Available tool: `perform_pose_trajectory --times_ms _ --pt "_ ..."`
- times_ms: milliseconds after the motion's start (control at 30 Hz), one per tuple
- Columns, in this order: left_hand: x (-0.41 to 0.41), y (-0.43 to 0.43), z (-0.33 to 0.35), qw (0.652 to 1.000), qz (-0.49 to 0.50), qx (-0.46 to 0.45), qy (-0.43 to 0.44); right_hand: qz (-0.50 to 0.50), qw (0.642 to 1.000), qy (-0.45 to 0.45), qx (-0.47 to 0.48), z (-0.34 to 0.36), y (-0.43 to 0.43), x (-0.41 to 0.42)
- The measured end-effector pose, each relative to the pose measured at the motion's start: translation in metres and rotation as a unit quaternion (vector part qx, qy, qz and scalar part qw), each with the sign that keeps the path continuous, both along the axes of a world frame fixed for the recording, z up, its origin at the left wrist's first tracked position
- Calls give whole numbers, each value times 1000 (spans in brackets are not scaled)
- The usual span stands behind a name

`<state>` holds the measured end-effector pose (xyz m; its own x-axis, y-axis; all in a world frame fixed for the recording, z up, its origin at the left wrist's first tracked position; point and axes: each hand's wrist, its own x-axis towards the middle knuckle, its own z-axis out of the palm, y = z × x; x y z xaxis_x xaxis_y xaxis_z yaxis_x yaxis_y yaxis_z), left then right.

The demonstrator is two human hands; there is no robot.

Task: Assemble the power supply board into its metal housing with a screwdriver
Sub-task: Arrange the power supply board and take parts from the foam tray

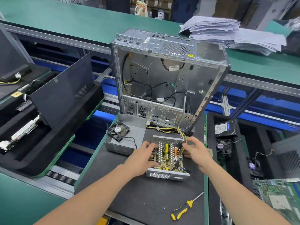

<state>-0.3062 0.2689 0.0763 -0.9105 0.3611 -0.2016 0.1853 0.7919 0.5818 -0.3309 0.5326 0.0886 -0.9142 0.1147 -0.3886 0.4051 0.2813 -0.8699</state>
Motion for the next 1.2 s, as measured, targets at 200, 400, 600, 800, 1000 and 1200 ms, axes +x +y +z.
perform_pose_trajectory --times_ms 200,400,600,800,1000,1200 --pt "4 -4 0 1000 1 17 -13 -13 998 4 -58 4 -4 -4" --pt "2 0 1 1000 -16 -20 9 -14 996 -11 -85 3 -6 -2" --pt "1 2 3 998 -13 -51 32 -43 995 3 -94 -4 -7 -3" --pt "1 8 3 998 39 -43 29 -108 988 31 -107 -17 -14 1" --pt "5 -2 -10 996 79 32 -26 -88 989 58 -106 -18 -10 0" --pt "4 -2 -14 996 86 27 -29 -111 986 80 -92 -22 -15 -1"
